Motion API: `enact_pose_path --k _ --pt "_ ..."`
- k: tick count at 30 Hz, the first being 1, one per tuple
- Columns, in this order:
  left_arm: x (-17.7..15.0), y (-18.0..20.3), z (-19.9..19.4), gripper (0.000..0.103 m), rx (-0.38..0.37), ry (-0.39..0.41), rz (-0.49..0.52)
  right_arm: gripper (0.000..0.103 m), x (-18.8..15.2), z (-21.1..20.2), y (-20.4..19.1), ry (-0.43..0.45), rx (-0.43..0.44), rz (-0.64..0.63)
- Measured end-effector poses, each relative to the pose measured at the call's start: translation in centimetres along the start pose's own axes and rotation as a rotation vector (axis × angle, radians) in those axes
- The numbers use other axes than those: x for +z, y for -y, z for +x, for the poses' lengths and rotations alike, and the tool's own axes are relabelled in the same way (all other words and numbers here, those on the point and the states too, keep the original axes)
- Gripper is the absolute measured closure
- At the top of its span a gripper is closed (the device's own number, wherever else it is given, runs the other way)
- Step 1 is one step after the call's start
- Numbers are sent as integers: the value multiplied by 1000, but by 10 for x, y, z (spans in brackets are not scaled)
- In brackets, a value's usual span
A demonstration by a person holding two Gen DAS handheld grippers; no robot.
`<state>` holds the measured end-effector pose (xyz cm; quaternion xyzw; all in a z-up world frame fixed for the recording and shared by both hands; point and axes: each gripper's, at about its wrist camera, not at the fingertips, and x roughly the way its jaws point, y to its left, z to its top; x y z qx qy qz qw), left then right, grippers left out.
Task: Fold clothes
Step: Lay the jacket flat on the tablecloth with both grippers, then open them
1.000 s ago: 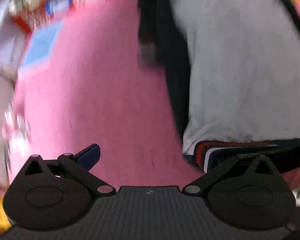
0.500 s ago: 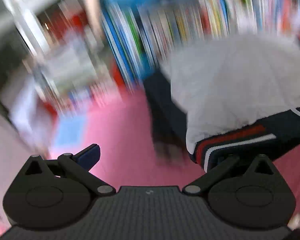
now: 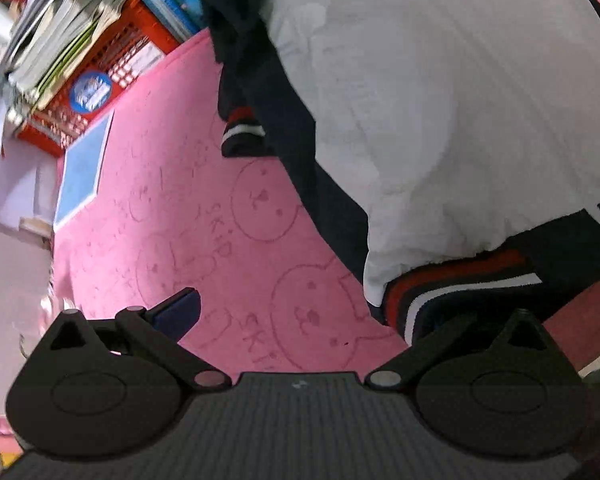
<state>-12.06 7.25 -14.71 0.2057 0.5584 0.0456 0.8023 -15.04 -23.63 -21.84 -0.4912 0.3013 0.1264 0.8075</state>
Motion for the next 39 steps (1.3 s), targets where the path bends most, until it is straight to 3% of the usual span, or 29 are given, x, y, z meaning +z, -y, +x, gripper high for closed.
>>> enact_pose_path --k 7,9,11,13,14,20,24,28,32,37,39 --pt "-11 9 -1 0 19 -1 9 4 14 -22 -26 155 75 -152" --pt "-12 9 -2 0 21 -1 2 19 22 -21 -29 160 104 -151" --pt "-12 7 -2 0 18 -1 -6 57 28 -17 -29 144 150 -136" --pt "-13 6 -2 0 17 0 -7 80 31 -17 -25 116 193 -97" --pt "-13 5 -2 0 18 0 -5 84 32 -18 -22 105 205 -73" --pt "-17 5 -6 0 -2 11 7 85 7 -30 22 11 135 113" --pt "-18 8 -17 0 -117 18 28 85 -25 -19 34 -127 117 175" --pt "-25 15 -36 0 -57 83 119 84 -26 -41 51 -108 75 291" --pt "-28 22 -17 0 -121 -9 132 80 -42 -26 33 -199 161 257" --pt "-25 24 -12 0 -155 -62 141 77 -43 -19 18 -226 206 229" --pt "-20 15 -18 0 -214 -70 120 71 -44 -16 20 -236 219 246"
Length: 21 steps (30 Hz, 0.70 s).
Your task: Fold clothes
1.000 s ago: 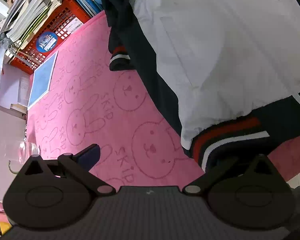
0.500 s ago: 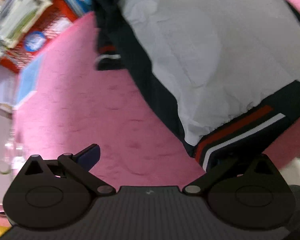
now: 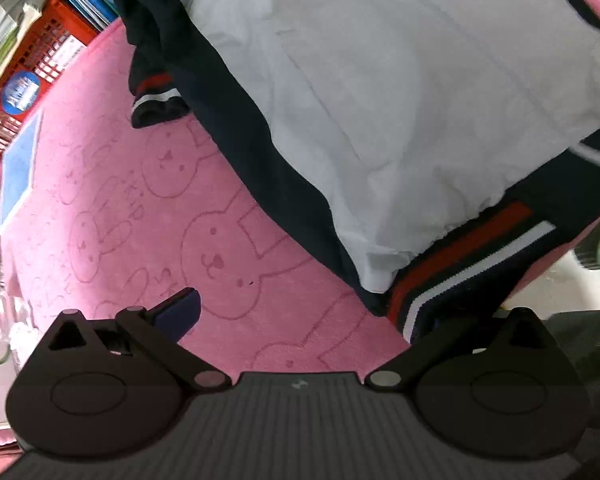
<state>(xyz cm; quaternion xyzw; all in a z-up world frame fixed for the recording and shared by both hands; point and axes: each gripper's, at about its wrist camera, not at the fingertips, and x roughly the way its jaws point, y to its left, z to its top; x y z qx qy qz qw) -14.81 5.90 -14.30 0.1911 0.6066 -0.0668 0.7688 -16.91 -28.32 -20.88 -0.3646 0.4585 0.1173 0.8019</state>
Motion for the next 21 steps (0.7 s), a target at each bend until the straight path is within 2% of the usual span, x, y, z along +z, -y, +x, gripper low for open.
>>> enact_pose_path --k 4,5,6,8,10,13,15,17,19,21 --pt "-3 -33 -22 0 -237 16 -115 48 0 -3 12 -34 38 68" --pt "-5 -41 -25 0 -282 11 -148 41 1 -3 18 -48 56 91" --pt "-8 -50 -29 0 -327 5 -180 38 2 -2 23 -69 86 117" --pt "-16 -67 -36 0 -381 4 -235 27 6 0 35 -119 159 173" --pt "-22 -84 -42 0 -430 10 -307 19 7 4 49 -222 292 261" --pt "-28 -109 -51 0 -507 31 -432 19 2 6 86 -321 550 518" --pt "-23 -123 -57 0 -526 76 -518 17 3 1 109 -303 609 636" --pt "-6 -124 -59 0 -468 131 -536 8 8 -7 130 -260 615 715" --pt "19 -114 -52 0 -409 162 -518 3 26 -12 144 -203 521 692" --pt "44 -96 -38 0 -364 154 -496 2 51 -9 149 -157 413 625"
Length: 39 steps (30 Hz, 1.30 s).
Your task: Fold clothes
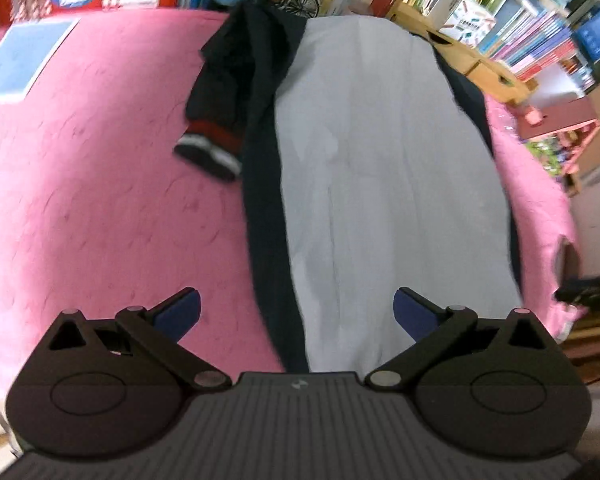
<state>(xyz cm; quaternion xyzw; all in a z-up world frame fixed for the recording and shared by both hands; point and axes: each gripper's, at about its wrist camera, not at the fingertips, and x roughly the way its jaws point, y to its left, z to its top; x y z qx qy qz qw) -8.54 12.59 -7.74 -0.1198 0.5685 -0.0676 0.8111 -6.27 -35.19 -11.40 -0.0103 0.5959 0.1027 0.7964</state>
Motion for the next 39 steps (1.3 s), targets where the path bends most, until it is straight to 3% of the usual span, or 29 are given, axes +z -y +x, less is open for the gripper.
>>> enact_pose_path --k 3,8,11,15,20,24,27,28,29,30,31,35,39 --pt "11 34 40 0 75 -38 73 2 39 16 -17 52 -126 -100" --pt "-10 62 106 0 217 -187 179 2 83 35 -44 151 -180 -221" --pt "-30 57 122 0 238 -206 168 2 107 43 -60 274 -249 -305" --pt "-34 52 132 0 247 -225 140 2 171 59 -89 447 -377 -441" --pt "-34 50 145 0 252 -222 112 3 277 95 -128 546 -376 -571" --pt "-38 49 154 0 258 -207 93 8 336 136 -168 485 -338 -587" --pt "-41 48 161 0 261 -198 80 21 358 171 -175 373 -354 -539" --pt "-42 48 163 0 262 -196 77 40 363 180 -171 328 -351 -502" --pt "-42 47 165 0 262 -194 74 70 367 188 -164 276 -342 -455" --pt "-43 47 168 0 263 -192 72 76 371 194 -155 221 -331 -405" --pt "-43 47 170 0 262 -191 72 77 369 191 -148 220 -327 -383" --pt "-45 45 179 0 262 -189 74 98 349 159 -120 339 -351 -337" --pt "-46 44 188 0 261 -189 78 98 312 87 -77 548 -403 -203"
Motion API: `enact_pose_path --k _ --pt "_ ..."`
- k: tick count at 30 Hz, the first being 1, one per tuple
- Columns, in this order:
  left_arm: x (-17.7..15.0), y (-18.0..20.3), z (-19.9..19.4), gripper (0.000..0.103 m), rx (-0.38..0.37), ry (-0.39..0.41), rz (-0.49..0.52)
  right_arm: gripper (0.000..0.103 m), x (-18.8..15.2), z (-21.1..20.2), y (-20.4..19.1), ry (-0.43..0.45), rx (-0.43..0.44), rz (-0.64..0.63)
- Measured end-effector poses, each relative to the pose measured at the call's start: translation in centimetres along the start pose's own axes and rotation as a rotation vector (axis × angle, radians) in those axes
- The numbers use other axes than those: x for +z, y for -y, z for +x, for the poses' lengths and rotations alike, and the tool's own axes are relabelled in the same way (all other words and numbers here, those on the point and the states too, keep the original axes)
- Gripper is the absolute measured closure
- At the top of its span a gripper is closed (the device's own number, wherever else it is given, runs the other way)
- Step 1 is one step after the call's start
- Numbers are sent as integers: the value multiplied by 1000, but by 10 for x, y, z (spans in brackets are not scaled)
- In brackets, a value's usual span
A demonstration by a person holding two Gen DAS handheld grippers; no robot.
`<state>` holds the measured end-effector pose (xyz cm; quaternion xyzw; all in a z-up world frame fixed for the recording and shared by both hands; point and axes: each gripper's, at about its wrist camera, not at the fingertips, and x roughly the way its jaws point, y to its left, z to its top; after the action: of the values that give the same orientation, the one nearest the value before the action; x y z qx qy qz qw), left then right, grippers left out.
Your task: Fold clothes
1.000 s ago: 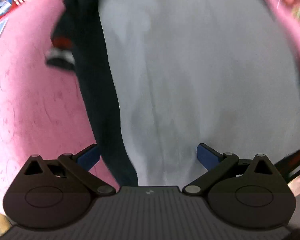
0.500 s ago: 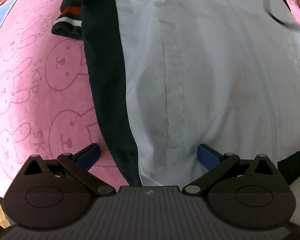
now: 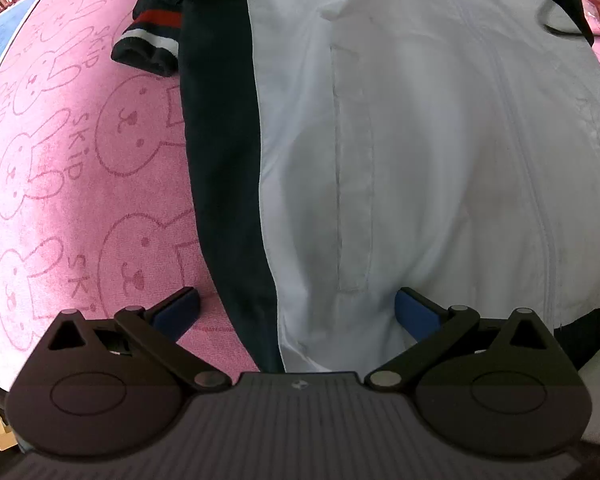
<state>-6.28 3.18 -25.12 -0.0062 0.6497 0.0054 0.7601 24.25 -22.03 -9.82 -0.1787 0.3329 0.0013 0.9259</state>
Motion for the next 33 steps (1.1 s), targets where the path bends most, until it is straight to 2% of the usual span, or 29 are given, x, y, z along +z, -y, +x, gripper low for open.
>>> enact_pose_path --k 3,5,8,11,12,14,16,17,18,19,20,22,25,29,33 --pt "1 1 8 0 0 -3 2 98 -14 -55 59 72 -93 117" --pt "2 1 13 0 0 -5 3 98 -33 -90 96 71 -162 170" --pt "3 2 21 0 0 -4 3 97 -76 -119 135 -40 -233 197" --pt "3 2 29 0 0 -1 3 89 -135 -117 152 -242 -253 173" --pt "3 2 31 0 0 -1 1 84 -159 -110 155 -336 -237 174" --pt "4 2 37 0 0 -2 -3 54 -199 -95 157 -496 -199 230" --pt "5 2 42 0 1 -4 -9 44 -233 -83 157 -639 -165 306" --pt "5 2 45 0 1 -6 -13 43 -242 -84 155 -660 -140 352" --pt "6 2 47 0 1 -9 -17 41 -249 -87 153 -663 -108 395" --pt "6 2 50 0 2 -14 -19 33 -255 -89 151 -667 -76 438" --pt "7 2 52 0 2 -22 -23 25 -258 -95 148 -646 -33 470" --pt "8 0 55 0 4 -46 -51 20 -258 -108 142 -584 64 504" --pt "0 -6 50 0 5 -22 -94 19 -255 -122 125 -538 217 442" --pt "-21 -11 35 0 -3 36 -120 19 -261 -139 98 -555 401 291" --pt "-42 -39 30 0 -2 34 -179 19 -283 -150 81 -593 469 202"
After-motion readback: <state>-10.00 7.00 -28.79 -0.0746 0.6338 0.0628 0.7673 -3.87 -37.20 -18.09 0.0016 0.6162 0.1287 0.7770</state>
